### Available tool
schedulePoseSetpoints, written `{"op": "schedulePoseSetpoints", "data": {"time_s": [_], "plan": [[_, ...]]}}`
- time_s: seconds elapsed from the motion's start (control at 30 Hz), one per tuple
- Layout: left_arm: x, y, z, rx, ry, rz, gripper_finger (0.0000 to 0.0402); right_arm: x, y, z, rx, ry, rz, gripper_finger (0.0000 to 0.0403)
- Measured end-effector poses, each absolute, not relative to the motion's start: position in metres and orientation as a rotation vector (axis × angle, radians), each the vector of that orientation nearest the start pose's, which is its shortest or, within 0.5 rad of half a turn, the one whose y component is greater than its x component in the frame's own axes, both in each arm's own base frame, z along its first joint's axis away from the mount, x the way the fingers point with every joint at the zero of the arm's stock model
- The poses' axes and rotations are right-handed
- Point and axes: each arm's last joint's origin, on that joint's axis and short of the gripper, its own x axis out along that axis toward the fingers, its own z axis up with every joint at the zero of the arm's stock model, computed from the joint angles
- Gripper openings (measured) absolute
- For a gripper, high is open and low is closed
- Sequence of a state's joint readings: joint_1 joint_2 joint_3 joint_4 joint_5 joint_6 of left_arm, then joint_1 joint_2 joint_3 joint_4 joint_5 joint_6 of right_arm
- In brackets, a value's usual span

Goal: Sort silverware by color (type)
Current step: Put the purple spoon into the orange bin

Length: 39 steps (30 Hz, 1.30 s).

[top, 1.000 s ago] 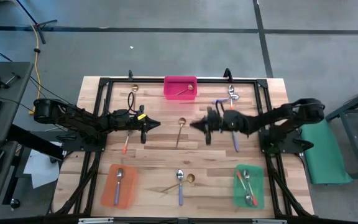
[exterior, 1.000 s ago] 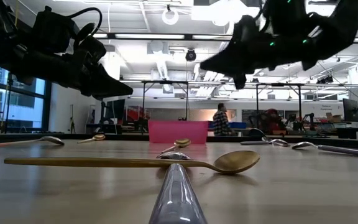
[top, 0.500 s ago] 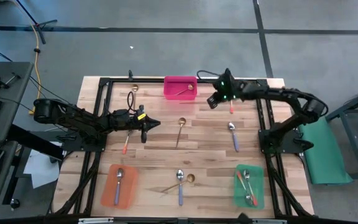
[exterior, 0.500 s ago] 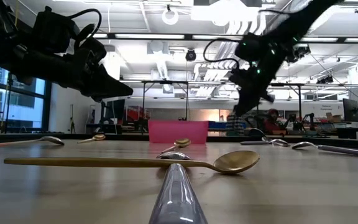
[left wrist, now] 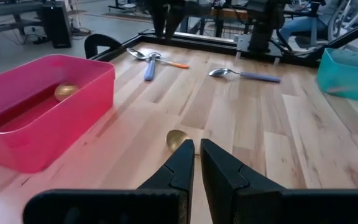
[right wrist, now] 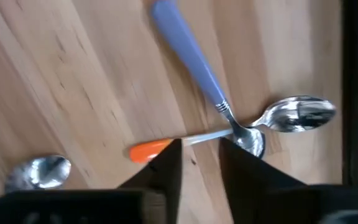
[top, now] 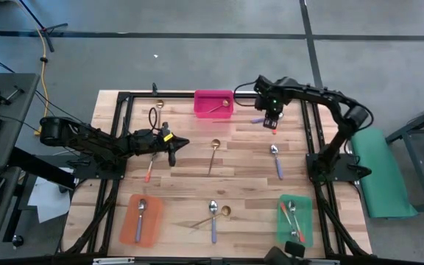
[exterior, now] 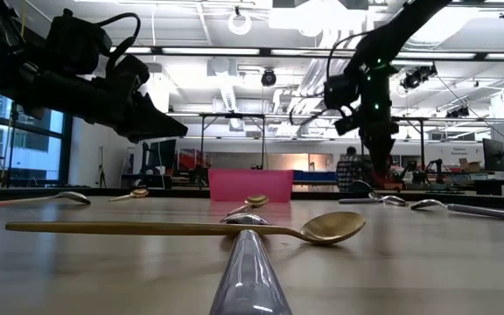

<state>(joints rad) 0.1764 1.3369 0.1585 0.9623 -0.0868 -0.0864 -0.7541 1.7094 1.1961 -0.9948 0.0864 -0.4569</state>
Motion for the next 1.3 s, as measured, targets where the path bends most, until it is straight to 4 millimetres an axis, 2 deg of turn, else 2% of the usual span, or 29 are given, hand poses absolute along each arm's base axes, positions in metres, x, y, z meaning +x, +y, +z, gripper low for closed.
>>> {"op": "schedulePoseSetpoints", "data": {"time_s": [0.1, 0.2, 0.6, 0.8, 1.0, 1.3], "plan": [[0.199, 0.038, 0.136, -0.094, 0.205, 0.268, 0.0019, 0.223, -0.213, 0.191, 0.126, 1.595, -0.270, 0.0132], [0.199, 0.038, 0.136, -0.093, 0.206, 0.268, 0.0019, 0.224, -0.217, 0.181, 0.067, 1.655, -0.256, 0.0151], [0.199, 0.038, 0.136, -0.059, 0.210, 0.264, 0.0019, 0.227, -0.234, 0.143, 0.029, 1.739, -0.211, 0.0148], [0.199, 0.038, 0.136, -0.058, 0.211, 0.263, 0.0019, 0.229, -0.236, 0.137, 0.015, 1.758, -0.219, 0.0146], [0.199, 0.038, 0.136, -0.058, 0.211, 0.263, 0.0019, 0.229, -0.236, 0.136, 0.025, 1.756, -0.211, 0.0108], [0.199, 0.038, 0.136, -0.058, 0.211, 0.263, 0.0019, 0.228, -0.235, 0.136, 0.030, 1.761, -0.202, 0.0019]]}}
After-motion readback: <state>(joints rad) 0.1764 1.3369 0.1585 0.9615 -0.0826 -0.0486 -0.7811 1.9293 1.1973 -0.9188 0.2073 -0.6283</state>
